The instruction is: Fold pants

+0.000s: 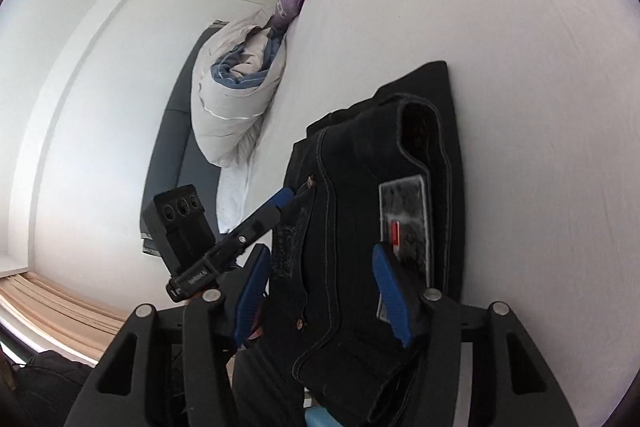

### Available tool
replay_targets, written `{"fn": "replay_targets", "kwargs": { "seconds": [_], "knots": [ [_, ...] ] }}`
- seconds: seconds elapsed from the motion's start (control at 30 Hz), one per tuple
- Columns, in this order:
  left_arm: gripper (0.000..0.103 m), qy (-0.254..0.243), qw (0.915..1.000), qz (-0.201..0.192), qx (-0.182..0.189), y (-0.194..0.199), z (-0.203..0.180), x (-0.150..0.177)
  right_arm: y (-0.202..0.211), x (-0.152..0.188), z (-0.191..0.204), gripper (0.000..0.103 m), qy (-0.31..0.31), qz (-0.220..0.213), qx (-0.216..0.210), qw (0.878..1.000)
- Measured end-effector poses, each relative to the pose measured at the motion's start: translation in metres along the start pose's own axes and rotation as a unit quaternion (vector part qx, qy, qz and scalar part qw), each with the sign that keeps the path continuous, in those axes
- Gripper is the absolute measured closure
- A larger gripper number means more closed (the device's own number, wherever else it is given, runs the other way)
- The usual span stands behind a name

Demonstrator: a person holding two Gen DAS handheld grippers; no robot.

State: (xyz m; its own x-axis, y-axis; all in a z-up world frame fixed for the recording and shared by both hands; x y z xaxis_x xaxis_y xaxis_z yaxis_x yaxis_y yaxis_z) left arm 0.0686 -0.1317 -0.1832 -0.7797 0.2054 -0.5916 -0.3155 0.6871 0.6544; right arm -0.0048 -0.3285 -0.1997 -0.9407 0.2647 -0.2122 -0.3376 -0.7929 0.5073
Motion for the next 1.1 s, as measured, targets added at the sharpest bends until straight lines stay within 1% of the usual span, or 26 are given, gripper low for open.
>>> {"fn": "replay_targets", "kwargs": {
  "seconds": [0.03,0.13,0.2,0.23,0.27,0.33,0.37,0.4,0.47,0.6,0.7,0.8,0.9,1.1],
  "knots": [
    [0.033,-0.013,0.9997,0.0,-0.02,0.003,-0.004,0.009,0.003,0.006,-0.002,0.046,-0.003,-0.002,-0.006,1.0],
    [0.032,-0.022,0.9987,0.006,-0.047,0.006,-0.014,0.037,0.02,0.026,-0.008,0.045,-0.009,-0.01,0.0,1.0],
    [0.032,-0.019,0.9978,0.008,-0.064,0.016,-0.022,0.047,0.039,0.034,-0.011,0.041,-0.011,-0.03,0.012,0.999],
    [0.032,-0.016,0.9975,0.006,-0.069,0.022,-0.025,0.048,0.048,0.035,-0.01,0.036,-0.014,-0.045,0.017,0.999],
    [0.032,-0.01,0.9971,0.005,-0.075,0.029,-0.027,0.047,0.056,0.035,-0.01,0.031,-0.015,-0.062,0.029,0.998],
    [0.032,0.009,0.9951,0.002,-0.098,0.042,-0.025,0.05,0.063,0.029,-0.011,0.026,-0.005,-0.079,0.079,0.994],
    [0.031,0.023,0.994,0.004,-0.107,0.046,-0.021,0.05,0.061,0.026,-0.012,0.025,0.0,-0.076,0.101,0.992],
    [0.031,0.038,0.9929,0.005,-0.113,0.049,-0.016,0.048,0.059,0.023,-0.014,0.026,-0.002,-0.068,0.113,0.991],
    [0.031,0.053,0.9906,-0.001,-0.126,0.056,-0.008,0.045,0.052,0.017,-0.019,0.026,-0.009,-0.053,0.127,0.99],
    [0.026,0.066,0.9862,0.005,-0.152,0.063,0.011,0.034,0.039,0.009,-0.023,0.025,-0.005,-0.039,0.132,0.99],
    [0.026,0.078,0.985,0.023,-0.152,0.067,0.028,0.033,0.027,0.006,-0.026,0.025,0.001,-0.02,0.142,0.99],
    [0.026,0.091,0.9851,0.04,-0.14,0.056,0.038,0.033,0.015,0.0,-0.022,0.025,0.011,-0.009,0.148,0.989],
    [0.026,0.11,0.984,0.054,-0.13,0.045,0.048,0.035,0.004,-0.003,-0.021,0.025,0.028,0.006,0.172,0.985],
    [0.026,0.137,0.9838,0.072,-0.09,0.024,0.054,0.038,-0.016,-0.008,-0.011,0.027,0.063,0.023,0.211,0.975]
  ]
}}
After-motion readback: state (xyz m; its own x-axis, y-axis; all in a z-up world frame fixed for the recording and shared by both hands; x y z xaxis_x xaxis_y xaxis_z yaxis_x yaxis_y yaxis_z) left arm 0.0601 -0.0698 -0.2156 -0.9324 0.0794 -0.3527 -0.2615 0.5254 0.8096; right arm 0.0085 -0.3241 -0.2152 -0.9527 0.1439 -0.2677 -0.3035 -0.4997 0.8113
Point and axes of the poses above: each gripper's, at about its wrist camera, not at the fingertips, and y roughly against the way its jaws point, z to its left, x to its underside, the point moved 7 cm from there along -y, roughly the way its jaws point, and after that the axes turned 11 degrees about x, right-handed, at the moved point
